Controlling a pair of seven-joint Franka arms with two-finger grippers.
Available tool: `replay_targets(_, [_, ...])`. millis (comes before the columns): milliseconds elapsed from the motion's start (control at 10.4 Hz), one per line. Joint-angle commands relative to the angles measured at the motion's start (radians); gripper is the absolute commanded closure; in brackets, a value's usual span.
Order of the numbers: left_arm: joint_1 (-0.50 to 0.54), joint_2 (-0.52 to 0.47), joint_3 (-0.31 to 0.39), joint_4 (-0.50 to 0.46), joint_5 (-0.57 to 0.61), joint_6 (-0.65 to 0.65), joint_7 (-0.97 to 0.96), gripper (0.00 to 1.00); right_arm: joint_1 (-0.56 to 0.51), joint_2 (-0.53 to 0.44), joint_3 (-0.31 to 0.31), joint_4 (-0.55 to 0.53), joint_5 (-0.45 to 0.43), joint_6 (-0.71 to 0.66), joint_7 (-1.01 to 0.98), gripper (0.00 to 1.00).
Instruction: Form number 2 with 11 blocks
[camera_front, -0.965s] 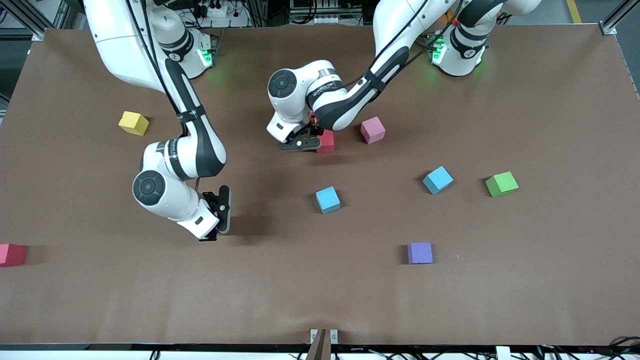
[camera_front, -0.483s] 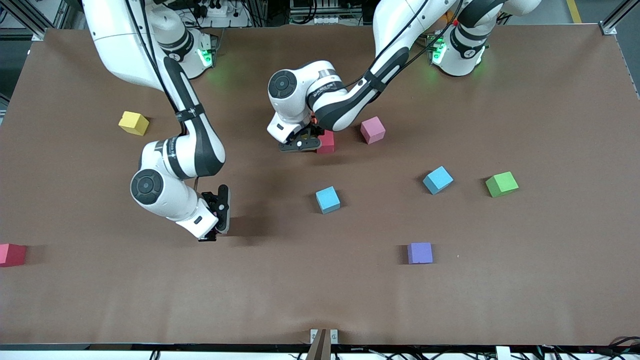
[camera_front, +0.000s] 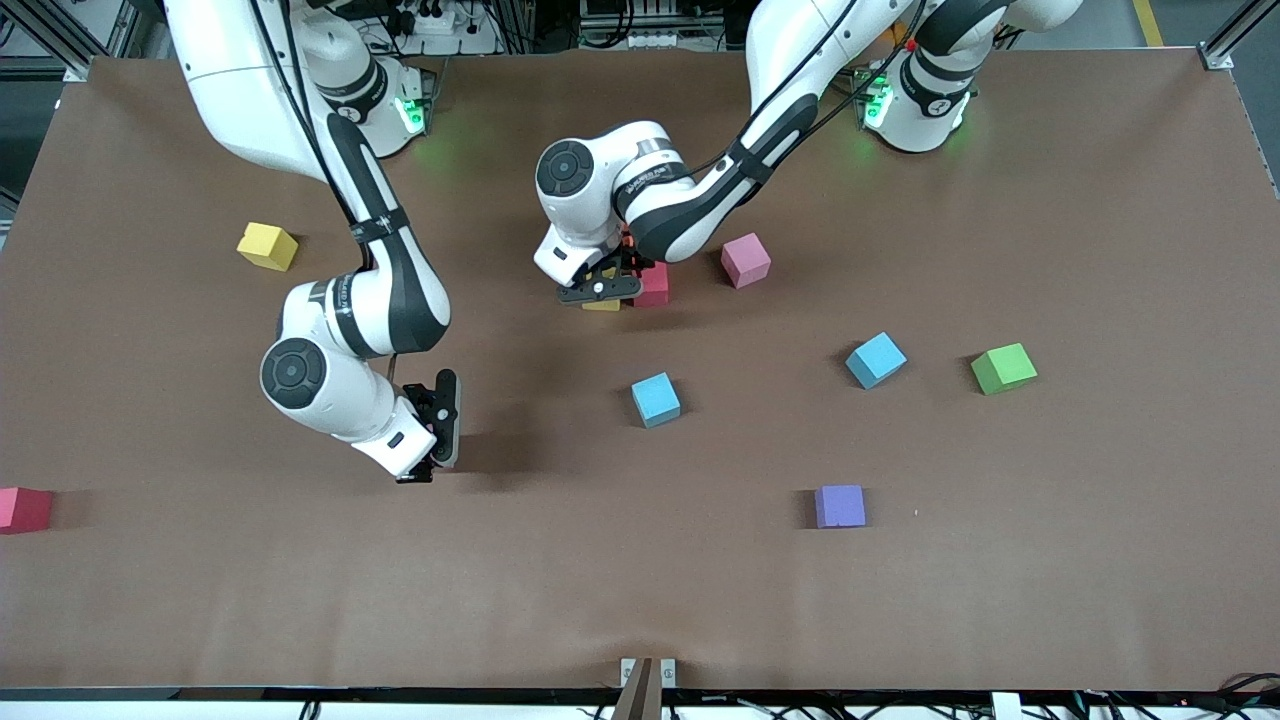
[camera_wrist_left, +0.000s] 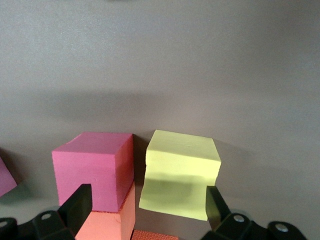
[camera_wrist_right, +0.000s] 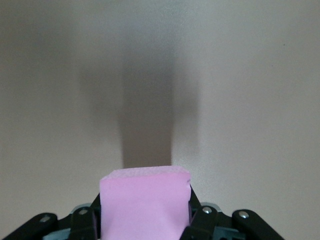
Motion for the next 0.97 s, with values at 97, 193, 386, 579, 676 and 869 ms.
replay_targets(97, [-0.002, -0.011, 0.005, 0.000, 0.008, -0.001, -0.033, 0.00, -0.014, -0.014, 0.011, -0.005, 0.010, -0.005, -0.020, 1.00])
replay_targets(193, [-0.002, -0.015, 0.005, 0.000, 0.007, -0.003, -0.044, 0.00, -0.004, -0.014, 0.011, -0.005, 0.010, -0.009, -0.012, 1.00])
replay_targets(386, [0.001, -0.044, 0.005, -0.007, 0.010, -0.026, -0.070, 0.00, 0.003, -0.015, 0.014, -0.010, 0.012, -0.018, -0.006, 1.00])
replay_targets(579, [0.044, -0.081, 0.008, -0.020, 0.013, -0.041, -0.084, 0.00, 0.014, -0.027, 0.017, -0.005, 0.015, -0.084, -0.002, 1.00])
replay_targets(676, [0.071, -0.101, 0.008, -0.024, 0.013, -0.056, -0.090, 0.00, 0.017, -0.029, 0.017, -0.007, 0.015, -0.086, 0.005, 1.00])
replay_targets(869, [0.157, -0.127, 0.008, -0.024, 0.014, -0.076, -0.086, 0.00, 0.045, -0.034, 0.017, -0.011, 0.016, -0.093, 0.061, 1.00])
